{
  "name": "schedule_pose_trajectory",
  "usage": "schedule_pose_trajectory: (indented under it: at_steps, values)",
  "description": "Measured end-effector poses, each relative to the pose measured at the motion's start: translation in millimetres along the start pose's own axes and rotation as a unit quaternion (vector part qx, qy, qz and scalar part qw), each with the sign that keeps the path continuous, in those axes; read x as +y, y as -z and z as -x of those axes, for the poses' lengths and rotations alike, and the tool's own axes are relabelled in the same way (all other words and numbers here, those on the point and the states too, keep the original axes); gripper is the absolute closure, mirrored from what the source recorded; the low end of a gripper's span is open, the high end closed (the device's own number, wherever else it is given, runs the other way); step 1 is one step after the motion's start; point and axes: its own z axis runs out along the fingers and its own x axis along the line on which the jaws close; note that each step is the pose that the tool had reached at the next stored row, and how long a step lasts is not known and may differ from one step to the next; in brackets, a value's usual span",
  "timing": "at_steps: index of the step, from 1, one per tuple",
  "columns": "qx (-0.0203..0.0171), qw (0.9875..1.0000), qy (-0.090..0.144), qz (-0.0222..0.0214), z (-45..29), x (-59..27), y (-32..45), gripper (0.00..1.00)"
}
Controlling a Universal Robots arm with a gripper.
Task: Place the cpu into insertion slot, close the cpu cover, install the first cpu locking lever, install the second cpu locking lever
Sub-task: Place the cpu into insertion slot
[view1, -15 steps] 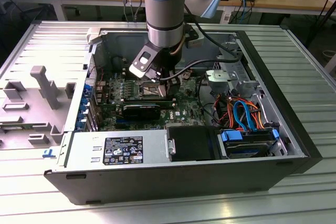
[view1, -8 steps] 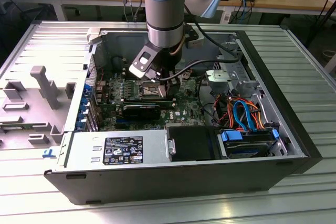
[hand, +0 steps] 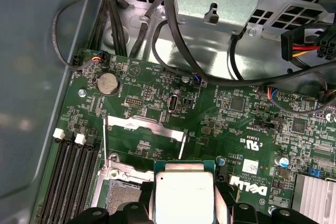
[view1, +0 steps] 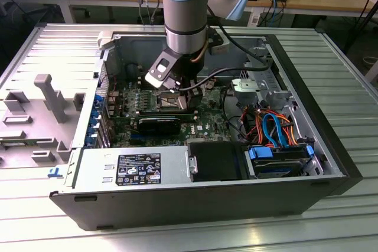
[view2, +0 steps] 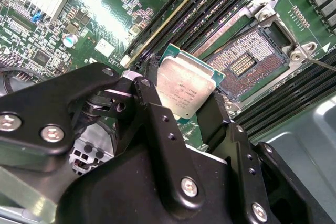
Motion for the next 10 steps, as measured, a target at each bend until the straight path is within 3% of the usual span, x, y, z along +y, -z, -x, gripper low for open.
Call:
schedule_pose_trajectory:
  at_steps: [4,5,6,7,10]
  values:
    - [-0.0001,1.0000,-0.001,0.0000,0.0,0.0,-0.1,0.46]
    - [-0.0011,1.0000,-0.007,0.0022,-2.6,-6.9,3.0,0.46]
    - [-0.0020,0.9999,-0.013,0.0051,-12.3,-14.8,7.2,0.46]
    - [-0.0030,0.9997,-0.023,0.0053,-19.8,-15.2,6.6,0.46]
    - [-0.0031,0.9997,-0.025,0.0053,-19.9,-15.6,6.4,0.46]
